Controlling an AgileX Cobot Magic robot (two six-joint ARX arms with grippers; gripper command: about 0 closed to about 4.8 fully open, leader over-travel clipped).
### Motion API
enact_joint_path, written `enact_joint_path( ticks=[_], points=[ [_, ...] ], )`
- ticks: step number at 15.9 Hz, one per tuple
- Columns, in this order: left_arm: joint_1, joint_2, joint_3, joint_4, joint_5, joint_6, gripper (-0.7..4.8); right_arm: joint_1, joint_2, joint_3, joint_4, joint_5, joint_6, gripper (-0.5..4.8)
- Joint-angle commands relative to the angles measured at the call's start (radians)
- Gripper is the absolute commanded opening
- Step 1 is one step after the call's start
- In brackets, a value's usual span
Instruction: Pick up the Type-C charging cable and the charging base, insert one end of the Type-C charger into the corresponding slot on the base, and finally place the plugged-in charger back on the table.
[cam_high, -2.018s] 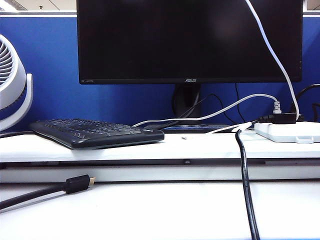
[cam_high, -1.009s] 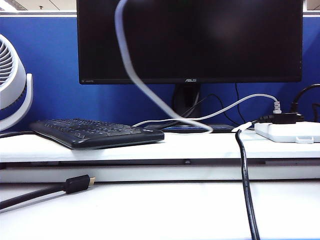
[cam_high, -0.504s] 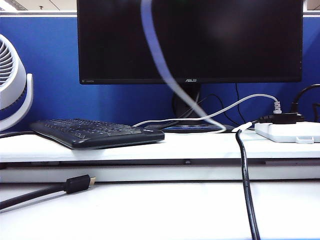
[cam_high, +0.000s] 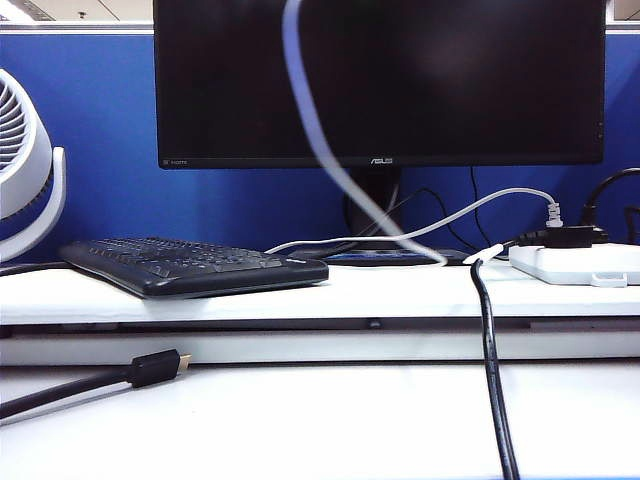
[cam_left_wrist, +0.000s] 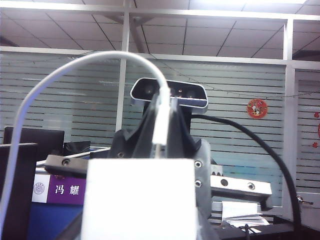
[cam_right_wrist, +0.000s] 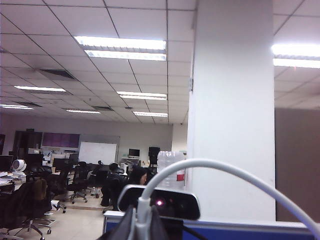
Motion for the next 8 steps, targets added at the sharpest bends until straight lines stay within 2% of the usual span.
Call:
enact_joint_path(
  ticks=[1, 8],
  points=[
    [0.0, -0.007, 0.008, 0.029, -0.007, -0.002, 0.89, -0.001, -0.004, 0.004, -0.012, -0.01, -0.005, -0.01],
    [0.0, -0.007, 0.008, 0.042, -0.011, 0.002, 0.89, -0.001, -0.007, 0.004, 0.002, -0.013, 0.0, -0.01]
  ],
)
